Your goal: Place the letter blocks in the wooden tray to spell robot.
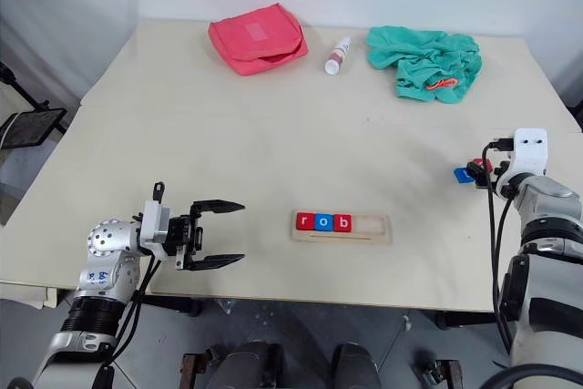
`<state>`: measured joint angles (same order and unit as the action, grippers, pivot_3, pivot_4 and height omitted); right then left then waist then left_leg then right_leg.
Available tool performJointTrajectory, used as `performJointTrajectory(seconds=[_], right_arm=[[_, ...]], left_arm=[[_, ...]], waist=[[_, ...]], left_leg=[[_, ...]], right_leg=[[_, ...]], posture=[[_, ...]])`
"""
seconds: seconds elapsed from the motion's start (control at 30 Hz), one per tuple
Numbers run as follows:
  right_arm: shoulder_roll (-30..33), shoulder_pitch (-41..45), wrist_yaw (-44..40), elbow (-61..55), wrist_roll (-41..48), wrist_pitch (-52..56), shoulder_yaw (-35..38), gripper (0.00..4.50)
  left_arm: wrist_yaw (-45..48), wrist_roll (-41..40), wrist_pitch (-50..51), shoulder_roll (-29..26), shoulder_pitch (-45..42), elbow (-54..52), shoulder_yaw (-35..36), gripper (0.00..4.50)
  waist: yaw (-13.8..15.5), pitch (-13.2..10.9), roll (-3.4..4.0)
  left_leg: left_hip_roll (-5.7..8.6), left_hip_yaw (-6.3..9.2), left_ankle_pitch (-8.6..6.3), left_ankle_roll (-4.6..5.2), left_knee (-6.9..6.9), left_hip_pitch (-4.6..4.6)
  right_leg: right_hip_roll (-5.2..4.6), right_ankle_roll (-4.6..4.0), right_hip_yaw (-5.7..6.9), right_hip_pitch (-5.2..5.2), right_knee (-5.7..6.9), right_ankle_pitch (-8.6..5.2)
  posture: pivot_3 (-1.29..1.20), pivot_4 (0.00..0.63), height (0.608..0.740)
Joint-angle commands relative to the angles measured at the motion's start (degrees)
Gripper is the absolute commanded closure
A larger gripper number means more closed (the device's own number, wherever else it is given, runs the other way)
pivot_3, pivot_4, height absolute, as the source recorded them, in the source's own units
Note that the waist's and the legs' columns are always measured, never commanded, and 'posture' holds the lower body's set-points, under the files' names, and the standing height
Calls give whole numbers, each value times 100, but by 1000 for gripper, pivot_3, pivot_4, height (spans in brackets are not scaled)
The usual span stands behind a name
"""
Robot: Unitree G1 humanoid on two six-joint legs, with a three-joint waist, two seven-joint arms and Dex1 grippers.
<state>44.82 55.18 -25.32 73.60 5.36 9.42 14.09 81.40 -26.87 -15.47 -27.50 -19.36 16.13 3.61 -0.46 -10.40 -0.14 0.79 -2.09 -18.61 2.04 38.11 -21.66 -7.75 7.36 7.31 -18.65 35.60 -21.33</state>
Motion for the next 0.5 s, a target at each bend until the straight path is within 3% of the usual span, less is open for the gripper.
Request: performJointTrajectory(seconds=[0.03, 0.5], right_arm=[[85, 125, 155, -3, 54, -138, 151, 41], [-48, 204, 245, 117, -34, 39, 135, 41]], left_arm=[[-50, -115, -16, -50, 94, -218, 104, 0], [-119, -103, -25, -63, 98, -232, 106, 0]], waist=[[-1, 0, 1], [-21, -4, 7]], left_leg=[[0, 0, 0, 0, 0, 0], [0, -1, 0, 0, 0, 0]], right_leg=[[0, 0, 0, 0, 0, 0], [0, 0, -5, 0, 0, 0]], posture=[[0, 150, 740], [0, 150, 740]])
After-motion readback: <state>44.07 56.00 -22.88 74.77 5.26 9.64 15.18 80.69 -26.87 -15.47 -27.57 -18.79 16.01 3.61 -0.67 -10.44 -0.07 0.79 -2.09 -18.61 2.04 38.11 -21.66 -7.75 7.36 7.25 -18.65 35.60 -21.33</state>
